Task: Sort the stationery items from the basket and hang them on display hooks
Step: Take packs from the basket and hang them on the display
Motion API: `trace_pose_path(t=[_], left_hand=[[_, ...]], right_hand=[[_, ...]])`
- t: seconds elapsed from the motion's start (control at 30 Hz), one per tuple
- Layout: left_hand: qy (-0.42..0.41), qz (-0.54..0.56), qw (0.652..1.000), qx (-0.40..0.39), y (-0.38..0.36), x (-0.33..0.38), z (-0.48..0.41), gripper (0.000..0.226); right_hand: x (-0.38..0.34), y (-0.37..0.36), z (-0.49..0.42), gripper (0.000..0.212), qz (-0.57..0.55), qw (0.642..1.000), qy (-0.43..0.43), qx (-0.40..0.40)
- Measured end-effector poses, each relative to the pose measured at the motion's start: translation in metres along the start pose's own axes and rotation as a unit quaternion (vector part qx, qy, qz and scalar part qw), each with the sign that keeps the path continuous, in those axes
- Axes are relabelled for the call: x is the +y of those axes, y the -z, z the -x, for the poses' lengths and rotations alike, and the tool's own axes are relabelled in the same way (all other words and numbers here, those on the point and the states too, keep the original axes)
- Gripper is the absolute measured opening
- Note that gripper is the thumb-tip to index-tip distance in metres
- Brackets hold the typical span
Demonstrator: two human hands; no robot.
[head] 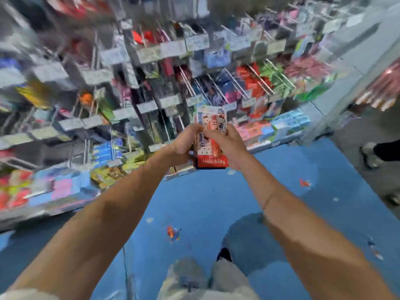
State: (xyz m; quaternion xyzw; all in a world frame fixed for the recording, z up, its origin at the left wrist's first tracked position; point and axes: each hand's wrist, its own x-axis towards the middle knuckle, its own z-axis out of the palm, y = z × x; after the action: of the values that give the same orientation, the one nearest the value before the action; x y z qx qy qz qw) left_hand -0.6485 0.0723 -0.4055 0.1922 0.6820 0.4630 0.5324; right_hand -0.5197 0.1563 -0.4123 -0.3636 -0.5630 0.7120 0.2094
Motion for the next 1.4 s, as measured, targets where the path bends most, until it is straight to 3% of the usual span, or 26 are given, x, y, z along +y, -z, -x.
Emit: trace_pose_path(t=[0.1,0.17,0.33,0.5,0.6,0.7,0.8,0.87,0.97,1.1,1.27,1.4], left_hand=[[-0.063,0.024,0.997,0.048,0.055,0.034,-0.003,0.04],[-0.09,0.068,0.99,0.087,0.091,0.059,-0.008,0.064],[-0.206,0.117,0.966,0.101,0.17,0.126,-0.021,0.073],[-0.286,0.124,0.945,0.102,0.22,0.201,-0.01,0.056],[-0.301,0.115,0.938,0.125,0.243,0.229,-0.001,0.054],[-0.298,0.098,0.94,0.134,0.261,0.24,0.002,0.042],[-0.277,0.086,0.949,0.122,0.271,0.24,0.0,0.052],[-0.273,0.065,0.952,0.119,0.272,0.241,0.0,0.037],[-0.26,0.023,0.954,0.151,0.274,0.243,0.005,0.017],[-0.257,-0.014,0.954,0.152,0.277,0.241,0.008,0.043],[-0.255,-0.074,0.946,0.185,0.278,0.23,0.025,0.044],[-0.224,-0.128,0.934,0.245,0.295,0.214,0.038,0.031]], right_hand=[[-0.036,-0.047,-0.047,0.075,0.014,0.998,-0.006,-0.053],[-0.06,-0.076,-0.076,0.086,0.004,0.996,0.009,-0.086],[-0.124,-0.147,-0.134,0.052,-0.037,0.986,0.102,-0.127],[-0.199,-0.202,-0.165,0.04,-0.044,0.973,0.179,-0.137],[-0.227,-0.22,-0.18,0.048,-0.017,0.969,0.203,-0.141],[-0.236,-0.227,-0.196,0.033,0.002,0.965,0.209,-0.156],[-0.237,-0.226,-0.201,0.06,0.015,0.965,0.207,-0.162],[-0.239,-0.223,-0.205,0.071,0.031,0.962,0.222,-0.157],[-0.243,-0.217,-0.209,0.071,0.054,0.954,0.236,-0.177],[-0.242,-0.209,-0.216,0.076,0.106,0.94,0.255,-0.199],[-0.235,-0.204,-0.215,0.079,0.145,0.929,0.273,-0.201],[-0.231,-0.204,-0.215,0.12,0.178,0.926,0.243,-0.228]])
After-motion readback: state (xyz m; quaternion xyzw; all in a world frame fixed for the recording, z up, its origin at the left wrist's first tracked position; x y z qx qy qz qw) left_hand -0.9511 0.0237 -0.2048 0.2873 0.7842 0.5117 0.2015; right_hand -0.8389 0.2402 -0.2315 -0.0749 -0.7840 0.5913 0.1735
